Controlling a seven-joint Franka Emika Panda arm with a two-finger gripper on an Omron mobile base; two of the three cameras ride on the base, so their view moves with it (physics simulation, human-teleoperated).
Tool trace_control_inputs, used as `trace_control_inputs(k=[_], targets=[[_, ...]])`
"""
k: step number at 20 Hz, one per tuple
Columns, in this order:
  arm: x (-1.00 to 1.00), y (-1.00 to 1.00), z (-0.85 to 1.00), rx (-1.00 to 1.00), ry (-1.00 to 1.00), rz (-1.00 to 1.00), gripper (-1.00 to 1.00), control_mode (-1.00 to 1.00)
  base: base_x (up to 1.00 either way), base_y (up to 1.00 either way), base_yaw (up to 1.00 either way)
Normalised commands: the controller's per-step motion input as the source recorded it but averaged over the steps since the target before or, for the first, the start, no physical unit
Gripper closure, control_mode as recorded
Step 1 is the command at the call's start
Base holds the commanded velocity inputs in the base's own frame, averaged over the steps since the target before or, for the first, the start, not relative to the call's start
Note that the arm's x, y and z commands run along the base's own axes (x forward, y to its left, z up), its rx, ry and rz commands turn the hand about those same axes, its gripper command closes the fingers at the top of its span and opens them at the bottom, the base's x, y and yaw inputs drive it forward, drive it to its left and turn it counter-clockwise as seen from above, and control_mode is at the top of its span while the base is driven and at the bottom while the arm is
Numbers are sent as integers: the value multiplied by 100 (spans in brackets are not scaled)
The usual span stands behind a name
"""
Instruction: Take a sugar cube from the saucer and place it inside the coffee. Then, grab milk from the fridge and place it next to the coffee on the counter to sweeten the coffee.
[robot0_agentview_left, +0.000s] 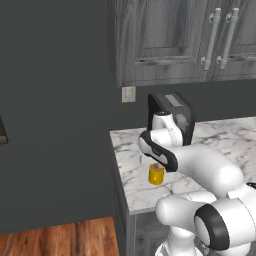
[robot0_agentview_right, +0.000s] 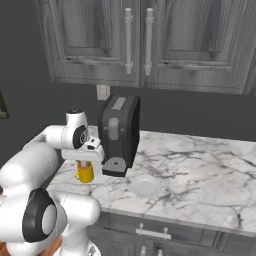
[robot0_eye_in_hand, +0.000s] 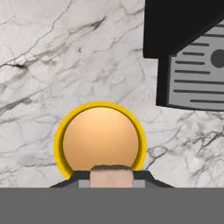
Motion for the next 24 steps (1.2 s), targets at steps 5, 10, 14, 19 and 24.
trace_control_inputs(k=[5, 10, 14, 19, 24], targets=[[0, 0, 0, 0, 0, -1, -100, -100, 0, 0, 0], [0, 0, 0, 0, 0, 0, -100, -100, 0, 0, 0], [0, 0, 7, 0, 0, 0, -100, -100, 0, 0, 0], [-7, 0, 30, 0, 0, -2, -100, -100, 0, 0, 0], [-12, 0, 36, 0, 0, -6, -100, -100, 0, 0, 0]])
